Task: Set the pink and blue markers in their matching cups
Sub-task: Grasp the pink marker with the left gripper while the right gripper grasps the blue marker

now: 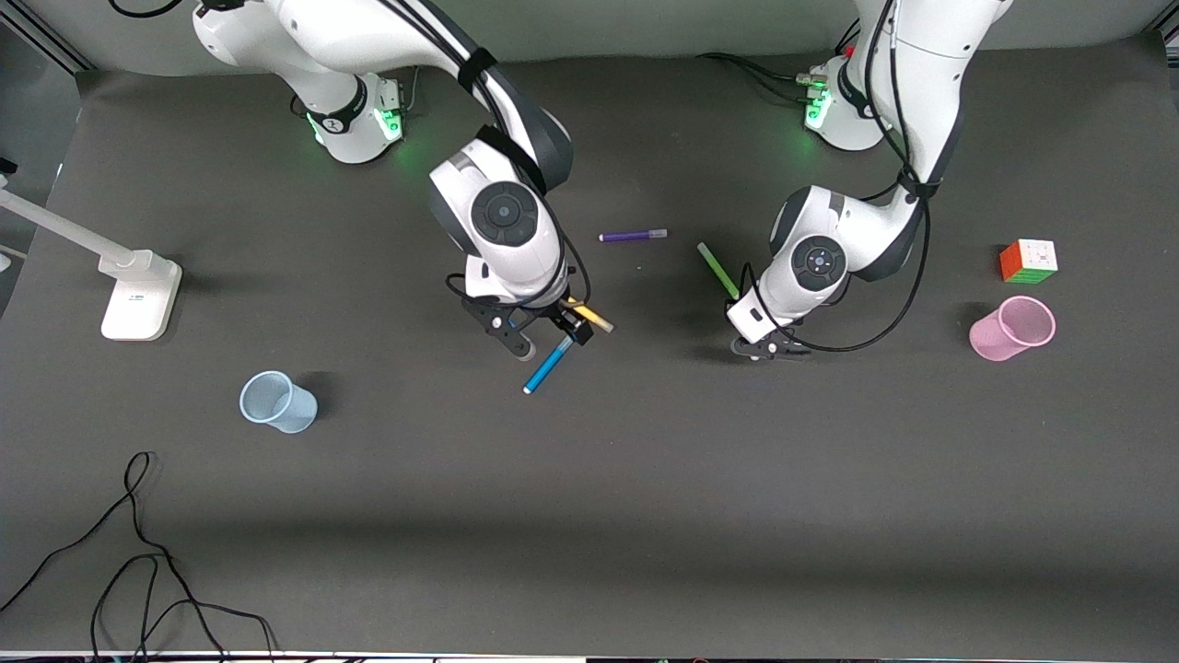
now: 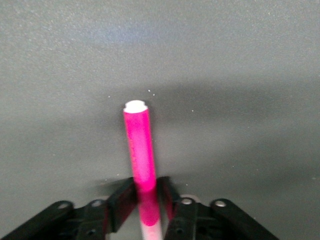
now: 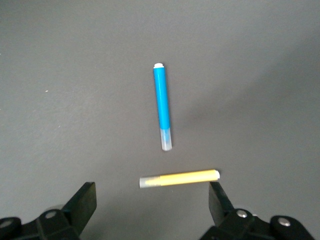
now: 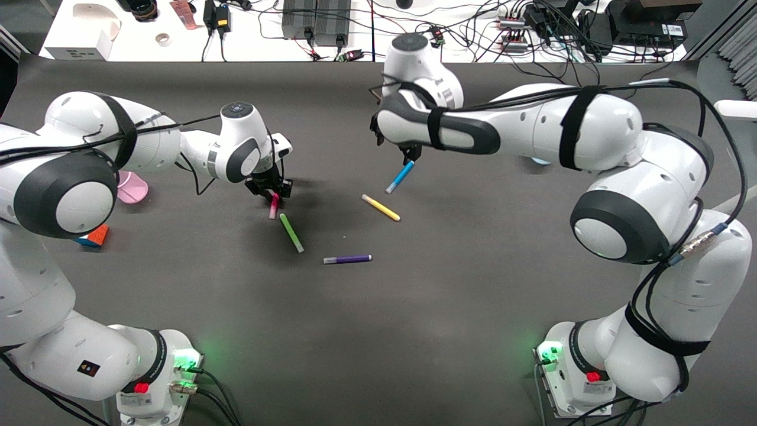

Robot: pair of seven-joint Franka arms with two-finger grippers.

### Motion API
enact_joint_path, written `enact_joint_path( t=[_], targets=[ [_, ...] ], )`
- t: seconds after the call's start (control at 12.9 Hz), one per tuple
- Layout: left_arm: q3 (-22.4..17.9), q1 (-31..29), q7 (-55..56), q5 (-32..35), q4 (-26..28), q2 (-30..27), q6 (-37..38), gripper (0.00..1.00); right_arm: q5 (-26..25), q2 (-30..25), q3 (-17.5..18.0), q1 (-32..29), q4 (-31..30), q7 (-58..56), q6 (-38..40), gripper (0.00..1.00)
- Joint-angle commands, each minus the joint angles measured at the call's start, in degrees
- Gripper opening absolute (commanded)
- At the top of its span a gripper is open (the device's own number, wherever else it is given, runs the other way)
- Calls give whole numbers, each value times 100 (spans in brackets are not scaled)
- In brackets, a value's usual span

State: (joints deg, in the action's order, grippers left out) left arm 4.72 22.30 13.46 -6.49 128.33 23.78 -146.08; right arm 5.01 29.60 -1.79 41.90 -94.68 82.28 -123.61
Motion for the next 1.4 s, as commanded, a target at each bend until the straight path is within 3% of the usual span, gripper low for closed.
enact_joint_path(
  t=[0.0, 0.39, 0.78, 0.93, 1.32],
  targets=[
    [-41, 3, 86, -45, 61, -40, -26, 0, -26, 98, -67, 107, -463, 139, -672, 100],
    [-50, -94, 16, -45, 26, -198, 106, 0, -17, 818, -76, 107, -578, 139, -1595, 100],
    [-68, -962, -668, -36, -667, -1207, 2536, 0, -17, 1127, -84, 99, -561, 148, -1931, 100],
    [-85, -1305, -1430, 34, -774, -1638, 3136, 0, -17, 1127, -84, 99, -561, 139, -1922, 99],
    [-103, -2860, -4741, -45, -765, -1974, 3358, 0, -17, 1100, -84, 90, -525, 122, -1895, 57]
  ],
)
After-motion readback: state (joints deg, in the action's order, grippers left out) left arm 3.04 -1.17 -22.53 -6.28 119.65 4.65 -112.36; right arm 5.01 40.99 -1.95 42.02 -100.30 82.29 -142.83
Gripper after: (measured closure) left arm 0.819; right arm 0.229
